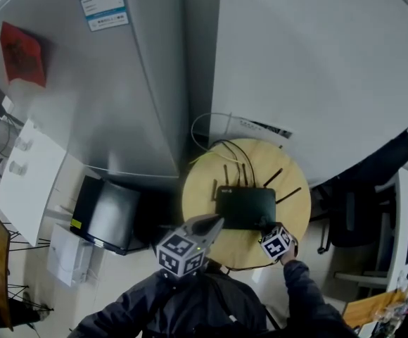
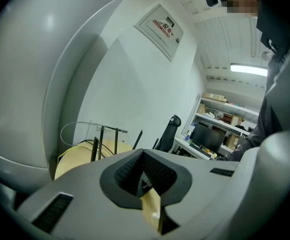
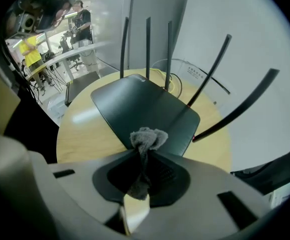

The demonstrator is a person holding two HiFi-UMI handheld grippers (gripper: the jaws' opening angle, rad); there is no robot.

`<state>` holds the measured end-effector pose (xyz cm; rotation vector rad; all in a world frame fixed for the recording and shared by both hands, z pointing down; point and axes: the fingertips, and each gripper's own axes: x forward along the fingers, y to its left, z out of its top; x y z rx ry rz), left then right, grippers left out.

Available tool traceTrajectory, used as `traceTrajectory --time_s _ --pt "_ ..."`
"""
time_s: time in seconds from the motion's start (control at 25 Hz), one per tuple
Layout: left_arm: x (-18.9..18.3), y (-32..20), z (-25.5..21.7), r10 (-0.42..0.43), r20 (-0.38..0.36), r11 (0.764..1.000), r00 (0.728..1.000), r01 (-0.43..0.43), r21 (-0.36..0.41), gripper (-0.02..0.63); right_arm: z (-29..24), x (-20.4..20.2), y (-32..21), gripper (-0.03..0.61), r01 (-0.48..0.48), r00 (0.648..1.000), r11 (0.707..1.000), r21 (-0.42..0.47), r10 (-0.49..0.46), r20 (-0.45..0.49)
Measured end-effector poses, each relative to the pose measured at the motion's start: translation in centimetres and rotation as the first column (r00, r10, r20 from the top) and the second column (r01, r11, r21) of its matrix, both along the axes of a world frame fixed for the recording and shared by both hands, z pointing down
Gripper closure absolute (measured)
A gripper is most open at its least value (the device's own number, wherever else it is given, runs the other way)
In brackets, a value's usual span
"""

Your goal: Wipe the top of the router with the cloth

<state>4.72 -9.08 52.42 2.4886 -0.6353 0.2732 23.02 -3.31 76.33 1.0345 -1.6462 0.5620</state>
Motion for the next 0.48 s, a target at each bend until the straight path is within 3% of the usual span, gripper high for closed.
traceTrajectory --time_s 0.12,0.24,0.36,0.48 --pt "-0.3 0.6 -0.1 -0.005 0.004 1.0 1.0 0.005 0.001 0.612 0.0 -0.1 -0.1 0.508 -0.014 1.0 1.0 0.018 0.014 0.027" --pt "-0.4 0.9 -0.2 -0.011 0.008 1.0 1.0 0.011 0.005 0.612 -0.6 0.7 0.1 0.508 -0.117 0.989 0.99 0.083 0.109 0.102" --pt "-0.6 1.4 -0.3 -0.017 0.012 1.0 1.0 0.017 0.01 0.612 -1.4 1.5 1.3 0.508 -0.24 0.96 0.963 0.125 0.216 0.18" --pt "-0.5 1.9 -0.4 -0.018 0.015 1.0 1.0 0.018 0.015 0.612 -1.1 3.1 3.3 0.508 -0.382 0.91 0.917 0.119 0.35 0.223"
